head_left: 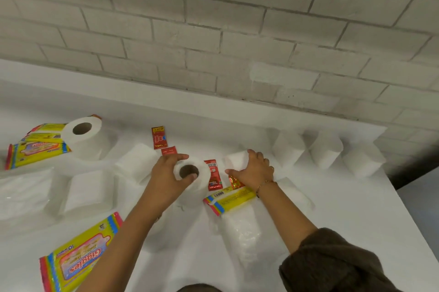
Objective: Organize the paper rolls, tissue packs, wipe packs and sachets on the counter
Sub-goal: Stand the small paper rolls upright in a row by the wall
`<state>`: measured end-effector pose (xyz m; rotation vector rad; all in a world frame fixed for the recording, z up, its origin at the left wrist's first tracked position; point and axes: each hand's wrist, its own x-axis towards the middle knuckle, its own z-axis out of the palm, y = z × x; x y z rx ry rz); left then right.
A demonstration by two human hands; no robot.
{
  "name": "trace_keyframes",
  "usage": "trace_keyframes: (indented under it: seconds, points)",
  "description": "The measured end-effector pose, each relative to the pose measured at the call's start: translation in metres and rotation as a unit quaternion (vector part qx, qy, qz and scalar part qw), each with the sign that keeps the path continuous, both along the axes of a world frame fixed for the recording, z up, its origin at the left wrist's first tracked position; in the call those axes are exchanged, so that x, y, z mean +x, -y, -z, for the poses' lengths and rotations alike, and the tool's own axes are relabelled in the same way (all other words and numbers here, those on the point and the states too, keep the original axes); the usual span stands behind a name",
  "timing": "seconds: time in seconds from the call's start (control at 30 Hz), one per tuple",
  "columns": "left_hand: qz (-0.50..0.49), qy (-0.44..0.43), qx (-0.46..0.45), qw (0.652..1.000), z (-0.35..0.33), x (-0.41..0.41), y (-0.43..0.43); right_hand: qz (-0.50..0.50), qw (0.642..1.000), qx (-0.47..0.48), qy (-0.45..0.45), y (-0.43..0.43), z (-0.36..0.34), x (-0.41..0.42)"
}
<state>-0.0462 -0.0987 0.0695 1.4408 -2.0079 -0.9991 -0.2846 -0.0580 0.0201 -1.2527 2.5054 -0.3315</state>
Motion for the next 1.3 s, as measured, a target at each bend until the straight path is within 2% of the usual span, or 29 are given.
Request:
trace_keyframes:
  seconds: [0.1, 0.2, 0.33, 0.4, 0.47, 0.53, 0.63, 0.7, 0.73, 0.8, 0.97, 1.03, 1.1, 1.13, 1.17, 1.23, 1.3]
  points:
    - [0.043, 0.041, 0.015, 0.998, 0.01, -0.002, 0.002, -0.008, 0.996, 0.073, -0.05, 0.007, 0.007, 0.006]
    - [0.08, 0.099, 0.025, 0.992, 0.021, -0.01, 0.002, 0.002, 0.992, 0.084, -0.093, 0.01, 0.01, 0.01]
    - [0.077, 0.136, -0.002, 0.988, 0.033, -0.018, 0.001, 0.028, 0.999, 0.017, -0.017, 0.006, 0.008, 0.01]
    - [0.061, 0.136, -0.03, 0.988, 0.039, -0.019, 0.0, 0.08, 0.989, -0.097, 0.076, 0.002, -0.002, 0.007]
    - [0.047, 0.132, -0.049, 0.989, 0.041, -0.019, 0.001, 0.146, 0.937, -0.24, 0.207, -0.002, -0.02, 0.002]
    - [0.037, 0.132, -0.058, 0.989, 0.041, -0.021, 0.003, 0.198, 0.861, -0.327, 0.336, -0.015, -0.041, -0.004]
    - [0.019, 0.119, -0.05, 0.991, 0.035, -0.024, 0.004, 0.235, 0.729, -0.364, 0.53, -0.041, -0.06, -0.018]
    - [0.005, 0.111, -0.051, 0.993, 0.029, -0.029, 0.004, 0.23, 0.651, -0.399, 0.603, -0.062, -0.07, -0.033]
    - [-0.003, 0.107, -0.058, 0.993, 0.026, -0.032, 0.004, 0.228, 0.624, -0.417, 0.621, -0.071, -0.074, -0.043]
    - [-0.013, 0.086, -0.082, 0.993, 0.017, -0.038, 0.003, 0.229, 0.589, -0.446, 0.635, -0.085, -0.084, -0.064]
    - [0.016, 0.022, -0.125, 0.992, -0.003, -0.072, -0.006, 0.214, 0.553, -0.475, 0.65, -0.11, -0.11, -0.127]
    - [0.031, 0.013, -0.125, 0.992, -0.007, -0.089, -0.01, 0.215, 0.549, -0.482, 0.648, -0.114, -0.116, -0.148]
    - [0.04, -0.004, -0.122, 0.992, -0.01, -0.107, -0.012, 0.236, 0.581, -0.479, 0.614, -0.112, -0.116, -0.169]
    - [0.044, -0.013, -0.124, 0.991, -0.011, -0.117, -0.011, 0.251, 0.619, -0.473, 0.574, -0.109, -0.115, -0.179]
    - [0.049, -0.021, -0.126, 0.991, -0.012, -0.123, -0.01, 0.273, 0.672, -0.462, 0.511, -0.105, -0.113, -0.187]
    - [0.055, -0.026, -0.132, 0.989, -0.015, -0.139, -0.006, 0.325, 0.773, -0.423, 0.344, -0.095, -0.107, -0.202]
    - [0.053, -0.022, -0.137, 0.989, -0.017, -0.155, 0.001, 0.347, 0.823, -0.386, 0.23, -0.085, -0.098, -0.214]
